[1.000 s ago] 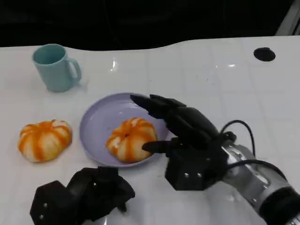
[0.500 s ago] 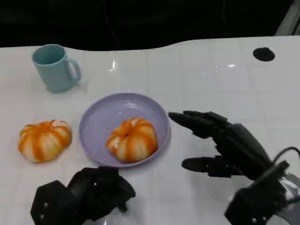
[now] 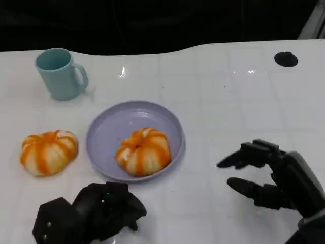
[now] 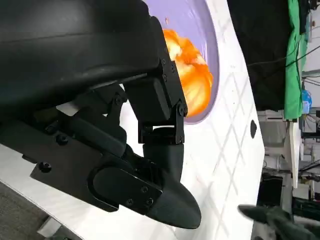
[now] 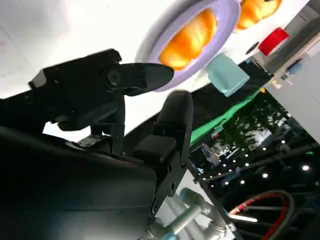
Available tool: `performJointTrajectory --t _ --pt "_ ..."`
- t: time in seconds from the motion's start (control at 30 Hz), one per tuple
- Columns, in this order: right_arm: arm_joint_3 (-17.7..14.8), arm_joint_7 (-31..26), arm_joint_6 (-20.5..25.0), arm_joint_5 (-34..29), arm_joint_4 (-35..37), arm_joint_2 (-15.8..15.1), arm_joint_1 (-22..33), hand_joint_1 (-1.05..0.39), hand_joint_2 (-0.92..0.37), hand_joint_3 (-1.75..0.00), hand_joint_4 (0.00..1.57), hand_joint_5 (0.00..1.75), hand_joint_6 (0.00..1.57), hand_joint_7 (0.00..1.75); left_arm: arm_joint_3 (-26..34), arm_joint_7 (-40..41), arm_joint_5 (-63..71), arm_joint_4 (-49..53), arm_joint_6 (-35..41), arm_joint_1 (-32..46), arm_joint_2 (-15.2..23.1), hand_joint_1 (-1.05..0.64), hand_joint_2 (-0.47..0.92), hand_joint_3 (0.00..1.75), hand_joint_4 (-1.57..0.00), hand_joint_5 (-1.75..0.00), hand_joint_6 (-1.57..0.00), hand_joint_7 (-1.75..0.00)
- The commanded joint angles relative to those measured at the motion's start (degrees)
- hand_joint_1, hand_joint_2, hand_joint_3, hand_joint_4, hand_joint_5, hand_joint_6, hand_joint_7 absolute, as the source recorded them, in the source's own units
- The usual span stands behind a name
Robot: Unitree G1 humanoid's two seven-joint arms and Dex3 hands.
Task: Grasp the bread from the table and place it into the plate.
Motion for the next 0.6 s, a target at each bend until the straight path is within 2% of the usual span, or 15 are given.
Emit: performJointTrajectory --t 0.03,0.07,0.17,0.43,0.6 --pt "-1.8 2.0 0.8 2.4 -3.0 -2.0 3.9 -0.28 -0.56 -1.04 0.77 1.59 0.83 1.12 0.4 0.5 0.1 0.0 0.3 0.6 0.6 -1.05 0.86 0.01 -0.89 -1.49 -1.3 -0.73" --pt "-2.0 2.3 1.0 2.6 -3.9 -2.0 4.8 -0.29 -0.52 -1.12 0.78 1.68 0.81 1.24 0.5 0.4 0.0 0.0 0.4 0.6 0.6 -1.04 0.85 0.0 -0.89 -1.49 -1.3 -0.73" --pt "-2.8 2.5 1.9 2.3 -6.2 -2.1 7.2 -0.31 -0.46 -1.22 0.82 1.74 0.77 1.39 0.5 0.4 -0.1 -0.3 0.8 0.7 0.6 -1.04 0.85 0.0 -0.89 -1.49 -1.3 -0.74" --pt "-3.2 0.3 5.4 -1.0 -8.7 -1.0 10.8 -0.31 -0.43 -1.25 0.85 1.75 0.74 1.51 0.7 0.2 0.0 -0.4 0.4 1.0 1.2 -1.05 0.85 0.0 -0.89 -1.49 -1.3 -0.74" --pt "-2.8 -2.2 5.0 -2.9 -6.9 -0.6 10.4 -0.33 -0.43 -1.25 0.86 1.75 0.73 1.54 0.9 0.1 0.0 -0.2 0.4 1.0 1.5 -1.05 0.85 0.0 -0.89 -1.48 -1.3 -0.74"
